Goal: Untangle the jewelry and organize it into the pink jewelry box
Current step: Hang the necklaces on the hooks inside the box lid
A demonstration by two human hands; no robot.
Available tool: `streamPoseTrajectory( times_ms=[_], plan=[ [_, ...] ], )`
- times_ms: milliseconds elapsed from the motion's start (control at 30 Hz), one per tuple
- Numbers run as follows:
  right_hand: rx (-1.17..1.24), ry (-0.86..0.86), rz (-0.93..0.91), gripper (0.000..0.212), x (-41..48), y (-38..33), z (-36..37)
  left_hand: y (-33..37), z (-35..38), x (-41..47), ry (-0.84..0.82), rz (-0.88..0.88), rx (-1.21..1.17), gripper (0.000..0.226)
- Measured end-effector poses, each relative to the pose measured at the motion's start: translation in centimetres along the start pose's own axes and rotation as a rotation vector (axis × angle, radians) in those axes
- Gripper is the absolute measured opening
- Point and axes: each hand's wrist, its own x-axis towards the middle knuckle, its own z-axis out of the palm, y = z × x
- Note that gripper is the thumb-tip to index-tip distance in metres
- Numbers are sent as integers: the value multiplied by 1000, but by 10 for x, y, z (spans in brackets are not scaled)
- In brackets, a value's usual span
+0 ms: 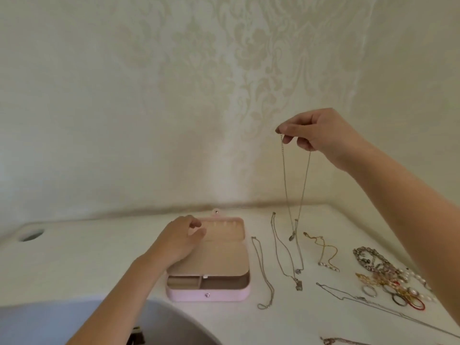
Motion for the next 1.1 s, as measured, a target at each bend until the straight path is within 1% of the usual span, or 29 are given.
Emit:
streamPoseTrajectory(
  times_ms=[133, 200, 267, 333, 500, 600, 700, 833, 967, 1100],
  plan=[
    [-56, 5, -38, 12, 23, -12, 25, -22, 10, 2, -110, -45, 3, 47],
    [-39, -20, -63, 11, 33, -16, 41, -29, 17, 4, -114, -64, 9, 52],
    [-11, -58, -83, 11, 41, -19, 56, -32, 24, 5, -95, -80, 63, 50],
    [-14, -95, -92, 11, 50, -21, 69, -32, 30, 6, -48, -95, 101, 46],
    [-54, -166, -132, 11, 69, -24, 101, -35, 36, 9, 60, -78, -3, 36],
    [8, -185, -132, 10, 75, -24, 119, -39, 38, 9, 161, -24, -98, 22],
    [77, -192, -110, 9, 78, -24, 135, -41, 38, 8, 263, 35, -128, 12],
    [124, -249, -101, 9, 83, -23, 153, -42, 38, 6, 398, 126, -123, 12],
    [180, -290, -115, 12, 88, -24, 164, -44, 38, 5, 448, 156, -129, 12],
    [105, -302, -144, 15, 88, -23, 173, -42, 38, 5, 471, 160, -98, 14]
  ],
)
